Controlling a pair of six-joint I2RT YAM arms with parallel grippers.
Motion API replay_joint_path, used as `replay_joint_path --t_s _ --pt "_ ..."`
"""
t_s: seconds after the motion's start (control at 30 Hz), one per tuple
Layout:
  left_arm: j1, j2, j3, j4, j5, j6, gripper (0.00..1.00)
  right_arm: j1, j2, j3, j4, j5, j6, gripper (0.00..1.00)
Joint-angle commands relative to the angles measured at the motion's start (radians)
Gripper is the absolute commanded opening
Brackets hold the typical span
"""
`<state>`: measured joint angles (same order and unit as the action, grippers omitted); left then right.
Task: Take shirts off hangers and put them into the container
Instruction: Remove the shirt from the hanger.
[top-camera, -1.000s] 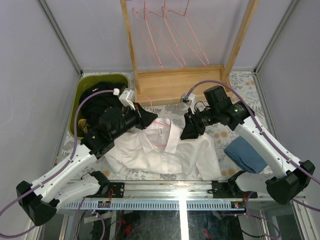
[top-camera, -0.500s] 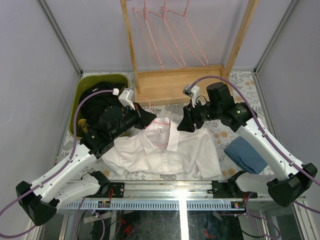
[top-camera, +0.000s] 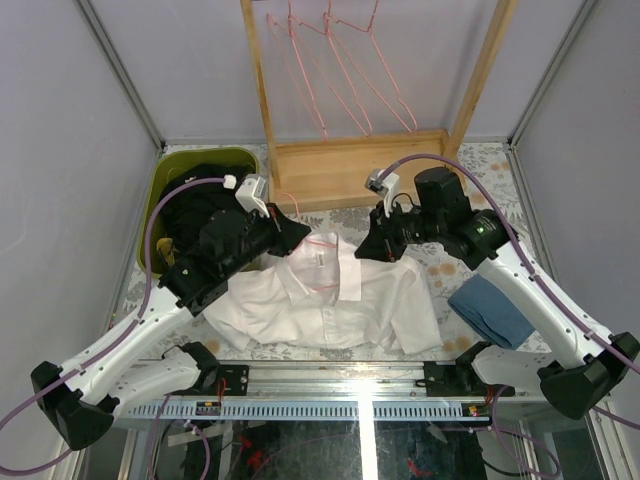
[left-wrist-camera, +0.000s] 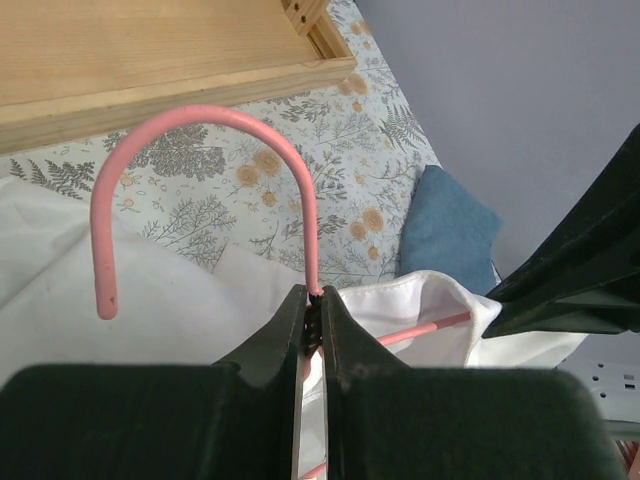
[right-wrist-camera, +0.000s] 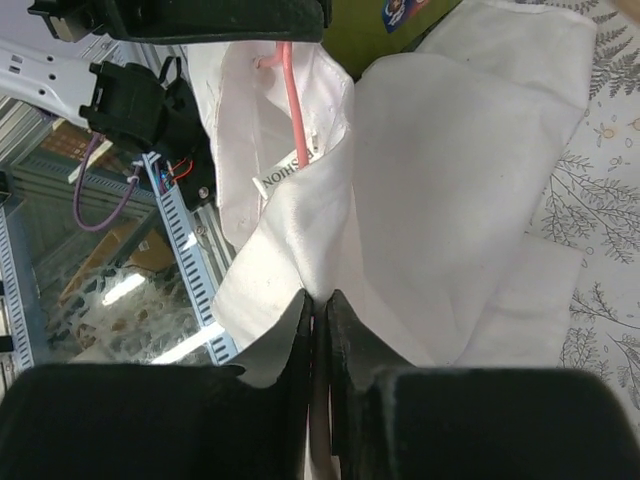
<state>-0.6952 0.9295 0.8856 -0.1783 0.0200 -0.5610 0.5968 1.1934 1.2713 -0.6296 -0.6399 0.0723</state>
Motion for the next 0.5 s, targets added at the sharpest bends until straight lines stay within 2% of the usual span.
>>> replay_joint_path --t_s 0.0,0.1,0.17,0.3,0.4,0.47 --pt "-0.005 -0.006 0.044 -0.038 -0.039 0.03 0.0 -0.014 -0.028 -0.002 0.06 0.141 0.017 0.24" --pt "-0.004 -0.006 0.048 -0.044 -0.041 0.038 0.0 -0.014 -0.024 0.001 0.06 0.126 0.018 0.39" --pt "-0.004 -0.007 0.048 -0.039 -0.036 0.037 0.0 -0.014 -0.018 -0.003 0.069 0.06 0.022 0.43" --pt "-0.006 -0.007 0.046 -0.027 -0.024 0.03 0.0 -0.014 0.01 -0.024 0.077 -0.05 0.011 0.55" --pt "-0.006 -0.005 0.047 -0.027 -0.021 0.029 0.0 -0.014 0.034 -0.025 0.068 -0.006 0.018 0.53" --pt "-0.004 -0.006 0.047 -0.029 -0.023 0.029 0.0 -0.014 0.043 -0.014 0.063 -0.01 0.01 0.44"
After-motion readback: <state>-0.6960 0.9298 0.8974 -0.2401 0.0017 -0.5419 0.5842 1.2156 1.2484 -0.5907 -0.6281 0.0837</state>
